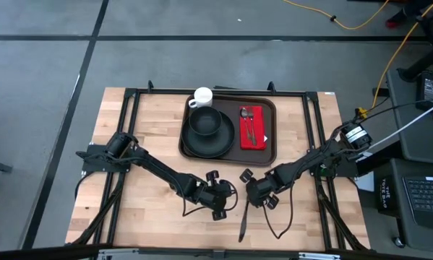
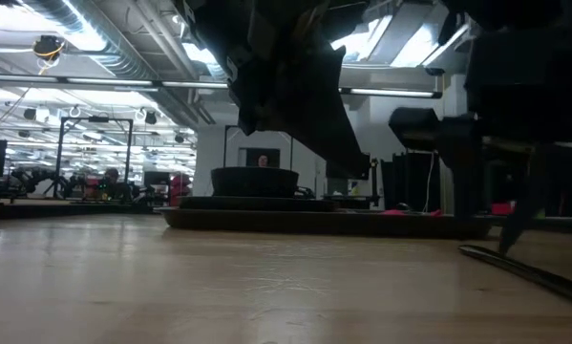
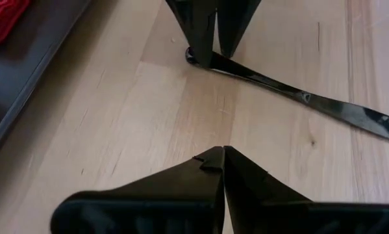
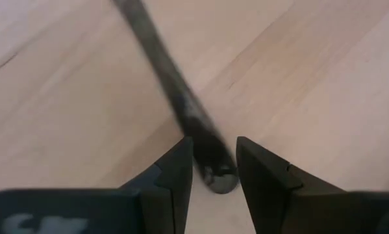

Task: Set up tray
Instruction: Put the black knife on the red napkin to the right of the black fork

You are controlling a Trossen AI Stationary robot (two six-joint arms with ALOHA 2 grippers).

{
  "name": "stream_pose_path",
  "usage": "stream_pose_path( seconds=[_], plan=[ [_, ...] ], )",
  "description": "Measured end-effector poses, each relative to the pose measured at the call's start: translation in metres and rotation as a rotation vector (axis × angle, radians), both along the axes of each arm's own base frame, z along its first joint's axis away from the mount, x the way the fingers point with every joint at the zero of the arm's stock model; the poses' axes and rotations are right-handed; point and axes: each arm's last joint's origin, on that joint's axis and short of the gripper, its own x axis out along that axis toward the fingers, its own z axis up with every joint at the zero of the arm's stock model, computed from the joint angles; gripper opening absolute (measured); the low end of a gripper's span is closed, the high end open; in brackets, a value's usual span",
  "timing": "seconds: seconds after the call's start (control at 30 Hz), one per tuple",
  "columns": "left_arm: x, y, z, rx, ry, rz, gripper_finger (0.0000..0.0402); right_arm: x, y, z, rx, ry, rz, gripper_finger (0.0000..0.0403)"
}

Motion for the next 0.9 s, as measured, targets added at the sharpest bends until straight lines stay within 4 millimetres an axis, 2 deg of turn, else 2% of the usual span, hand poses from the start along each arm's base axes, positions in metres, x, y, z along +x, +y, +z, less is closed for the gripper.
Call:
stream_pose_path(
  seconds=[0.27, 0.57, 0.9],
  plan=[
    [-0.0001, 0.0000, -0.0001, 0.007, 0.003, -0.007, 0.0003, 0.0074, 0.0025, 0.0090, -0.041, -0.058, 0.056, 0.0124],
    [-0.0007, 0.0003, -0.0006, 0.011, 0.010, -0.008, 0.0003, 0.0022, 0.0025, 0.0030, 0.006, -0.020, 0.107, 0.0124],
    [-0.0006, 0.0003, -0.0006, 0.011, 0.010, -0.008, 0.0003, 0.0025, 0.0026, -0.0006, 0.011, -0.072, 0.147, 0.0124]
  ],
)
